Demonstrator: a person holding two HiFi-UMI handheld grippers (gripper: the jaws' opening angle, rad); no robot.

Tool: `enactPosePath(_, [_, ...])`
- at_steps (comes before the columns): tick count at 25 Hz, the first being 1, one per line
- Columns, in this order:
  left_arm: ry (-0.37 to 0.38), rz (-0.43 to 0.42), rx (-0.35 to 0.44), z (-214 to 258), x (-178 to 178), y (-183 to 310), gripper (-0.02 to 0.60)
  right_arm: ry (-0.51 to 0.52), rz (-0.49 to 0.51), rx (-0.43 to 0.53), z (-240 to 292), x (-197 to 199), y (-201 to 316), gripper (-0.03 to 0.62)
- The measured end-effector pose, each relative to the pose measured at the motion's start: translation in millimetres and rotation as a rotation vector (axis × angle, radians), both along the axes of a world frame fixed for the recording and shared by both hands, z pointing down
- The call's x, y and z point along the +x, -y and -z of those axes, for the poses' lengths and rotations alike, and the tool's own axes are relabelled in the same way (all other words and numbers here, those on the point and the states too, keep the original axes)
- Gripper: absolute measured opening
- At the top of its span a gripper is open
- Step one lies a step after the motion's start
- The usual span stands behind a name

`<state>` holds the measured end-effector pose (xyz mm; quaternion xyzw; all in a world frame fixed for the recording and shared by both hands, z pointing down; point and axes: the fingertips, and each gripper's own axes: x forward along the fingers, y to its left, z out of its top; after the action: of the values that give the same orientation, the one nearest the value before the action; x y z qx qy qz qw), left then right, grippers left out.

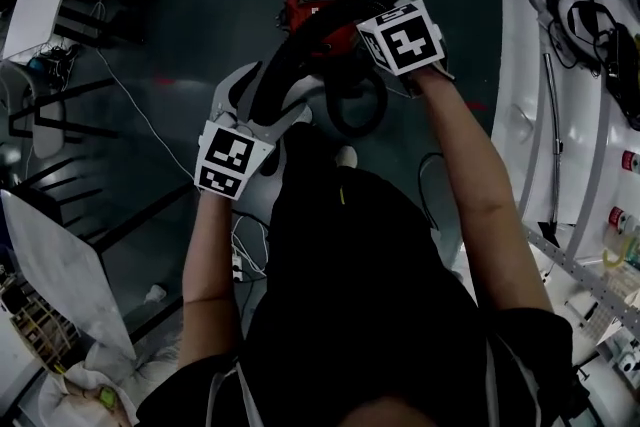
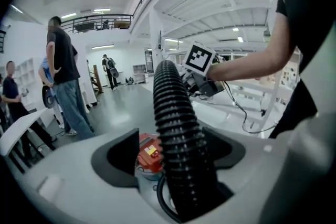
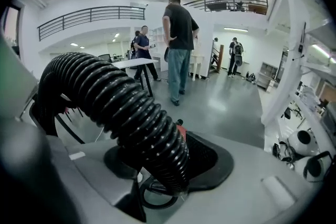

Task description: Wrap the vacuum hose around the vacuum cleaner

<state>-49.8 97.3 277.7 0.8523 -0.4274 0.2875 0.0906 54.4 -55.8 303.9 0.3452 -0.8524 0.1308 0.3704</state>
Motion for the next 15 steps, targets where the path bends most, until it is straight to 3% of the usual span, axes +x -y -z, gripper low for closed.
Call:
enactPosePath(3, [-0.026,0.05,0.014,-6,-14,4,0.372,0.007,-0.052,-0.033,-3,6,10,0.219])
enactPosePath(7, [0.04,0.071,0.051,-22,-35,5,0.356,-0.012,-0.122,-0.079,-12,15,27,0.221])
enactPosePath(10, [0.037,0.087,0.056,-32,-48,8,0.338,-0.029,-0.161,-0.118,-22,17,34,0.222])
enactPosePath(14, [0.022,0.072,0.063,-36,-61,27,0.2,-0.016,-0.208,-0.161,-37,7,39,0.222])
enactPosePath(15, [0.017,0.074,0.066,-37,-65,34,0.195,-0.01,-0.223,-0.173,-40,6,41,0.222])
